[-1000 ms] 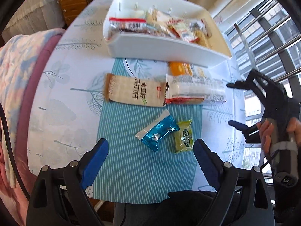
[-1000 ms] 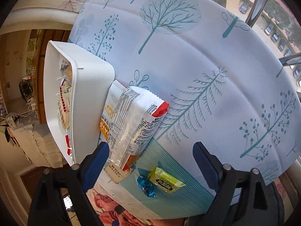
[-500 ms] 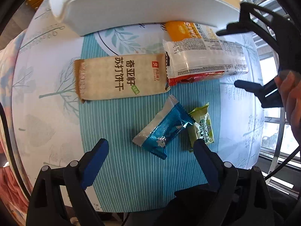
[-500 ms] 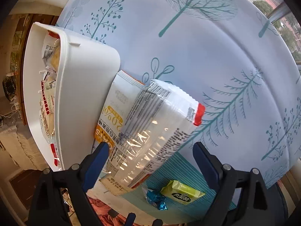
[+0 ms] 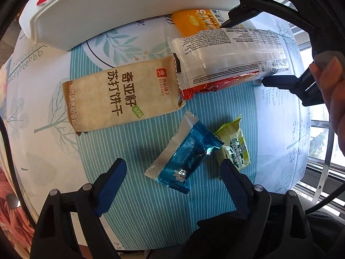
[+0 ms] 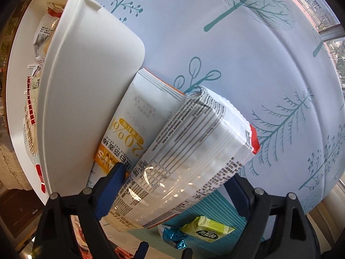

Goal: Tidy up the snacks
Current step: 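Grasp the blue foil candy with the left tool while the right tool grasps the white bread bag, then lift both held packs and carry them over the white tray, then open both tools to drop the packs into the white tray, then withdraw both tools from the tray toward the remaining snacks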

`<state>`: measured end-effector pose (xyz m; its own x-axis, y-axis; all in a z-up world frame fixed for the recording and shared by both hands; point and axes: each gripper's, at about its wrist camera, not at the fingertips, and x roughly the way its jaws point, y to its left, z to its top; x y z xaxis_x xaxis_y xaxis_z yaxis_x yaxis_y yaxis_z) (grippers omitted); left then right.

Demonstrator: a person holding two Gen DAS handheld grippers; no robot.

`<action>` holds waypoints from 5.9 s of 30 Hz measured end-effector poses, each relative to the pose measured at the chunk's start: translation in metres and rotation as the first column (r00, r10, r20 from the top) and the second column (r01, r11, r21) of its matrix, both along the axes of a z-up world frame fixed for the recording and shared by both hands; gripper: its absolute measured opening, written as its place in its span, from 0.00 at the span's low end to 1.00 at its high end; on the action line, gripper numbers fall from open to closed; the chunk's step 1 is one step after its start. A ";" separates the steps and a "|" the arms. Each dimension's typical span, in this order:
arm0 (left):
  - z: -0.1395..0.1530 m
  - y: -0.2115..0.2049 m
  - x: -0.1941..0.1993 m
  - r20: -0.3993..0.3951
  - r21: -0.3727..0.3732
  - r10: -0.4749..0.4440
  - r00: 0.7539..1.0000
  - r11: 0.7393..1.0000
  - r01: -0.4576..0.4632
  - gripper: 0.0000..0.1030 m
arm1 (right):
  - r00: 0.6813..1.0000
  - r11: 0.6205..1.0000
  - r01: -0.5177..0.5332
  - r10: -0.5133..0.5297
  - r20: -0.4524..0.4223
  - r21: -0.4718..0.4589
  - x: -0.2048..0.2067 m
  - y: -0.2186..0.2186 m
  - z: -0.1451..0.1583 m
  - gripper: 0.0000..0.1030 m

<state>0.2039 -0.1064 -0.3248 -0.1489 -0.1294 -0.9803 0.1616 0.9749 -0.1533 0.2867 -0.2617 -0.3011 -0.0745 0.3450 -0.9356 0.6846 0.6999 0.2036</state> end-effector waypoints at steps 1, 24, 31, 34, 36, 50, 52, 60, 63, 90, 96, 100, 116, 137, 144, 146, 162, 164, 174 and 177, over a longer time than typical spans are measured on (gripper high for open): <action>-0.001 0.000 0.000 -0.001 0.001 -0.004 1.000 1.000 0.004 0.82 | 1.000 1.000 0.004 -0.004 0.004 0.001 -0.001 -0.002 0.000 0.83; -0.020 -0.027 -0.014 0.004 0.043 0.048 0.999 0.998 -0.048 0.37 | 0.987 0.986 0.143 -0.148 0.062 0.082 -0.057 -0.094 0.013 0.57; -0.014 -0.021 -0.030 0.011 0.029 0.117 0.993 0.993 -0.117 0.31 | 0.981 0.983 0.153 -0.163 0.106 0.099 -0.081 -0.119 0.034 0.56; -0.006 -0.017 -0.037 0.028 0.020 0.151 0.988 0.988 -0.152 0.30 | 0.978 0.984 0.144 -0.158 0.137 0.106 -0.092 -0.129 0.045 0.56; 0.001 -0.014 -0.044 0.046 0.017 0.171 0.984 0.985 -0.172 0.30 | 0.973 0.986 0.126 -0.144 0.179 0.107 -0.097 -0.132 0.053 0.56; 0.102 0.048 -0.033 0.205 -0.043 0.304 0.930 0.952 -0.302 0.30 | 0.882 0.997 -0.040 0.002 0.470 0.070 -0.086 -0.099 0.135 0.56; 0.117 0.052 -0.028 0.243 -0.041 0.315 0.918 0.948 -0.315 0.30 | 0.866 0.996 -0.059 0.021 0.500 0.060 -0.085 -0.097 0.144 0.56; 0.177 0.072 0.003 0.359 -0.076 0.362 0.860 0.930 -0.360 0.30 | 0.809 0.992 -0.120 0.082 0.582 0.027 -0.063 -0.080 0.169 0.56; 0.197 0.079 0.015 0.396 -0.095 0.368 0.841 0.928 -0.361 0.30 | 0.801 0.990 -0.136 0.089 0.592 0.034 -0.051 -0.073 0.173 0.56; 0.183 0.115 0.134 0.548 -0.250 0.327 0.770 0.942 -0.222 0.31 | 0.804 0.993 -0.118 0.080 0.589 0.027 0.040 -0.014 0.135 0.58; 0.177 0.115 0.137 0.528 -0.252 0.342 0.777 0.937 -0.242 0.77 | 0.784 0.990 -0.134 0.073 0.616 0.054 0.044 -0.012 0.130 0.63; 0.180 0.115 0.134 0.529 -0.254 0.356 0.770 0.932 -0.256 0.77 | 0.745 0.984 -0.178 0.116 0.657 0.028 0.042 -0.006 0.143 0.70; 0.203 0.127 0.052 0.536 -0.247 0.465 0.705 0.885 -0.396 0.80 | 0.642 0.941 -0.335 0.262 0.721 -0.045 -0.003 -0.004 0.179 0.85; 0.174 0.120 -0.064 0.448 -0.164 0.543 0.710 0.831 -0.532 0.81 | 0.584 0.832 -0.533 0.495 0.644 -0.155 -0.088 0.000 0.142 0.85; 0.166 0.126 -0.069 0.423 -0.146 0.534 0.732 0.837 -0.527 0.81 | 0.516 0.757 -0.614 0.598 0.613 -0.221 -0.110 0.019 0.129 0.85; 0.164 0.129 -0.068 0.422 -0.144 0.522 0.741 0.846 -0.514 0.81 | 0.501 0.743 -0.626 0.615 0.609 -0.236 -0.116 0.024 0.127 0.85; 0.135 0.151 -0.023 0.383 -0.127 0.334 0.861 0.942 -0.309 0.81 | 0.525 0.719 -0.584 0.689 0.499 -0.377 -0.147 0.055 0.103 0.85; 0.128 0.146 -0.016 0.364 -0.117 0.274 0.890 0.962 -0.249 0.81 | 0.546 0.727 -0.566 0.683 0.484 -0.388 -0.151 0.057 0.098 0.85; 0.093 0.119 0.009 0.302 -0.073 -0.024 0.953 0.996 0.048 0.81 | 0.650 0.772 -0.463 0.629 0.426 -0.434 -0.172 0.065 0.075 0.85; 0.083 0.108 0.013 0.307 -0.052 -0.134 0.942 0.986 0.156 0.81 | 0.668 0.770 -0.426 0.622 0.409 -0.475 -0.181 0.069 0.070 0.81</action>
<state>0.2173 0.0021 -0.2414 0.1290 -0.2025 -0.9708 0.3501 0.9252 -0.1464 0.1056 -0.1930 -0.2314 0.3741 0.0853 -0.9235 0.0351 0.9937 0.1060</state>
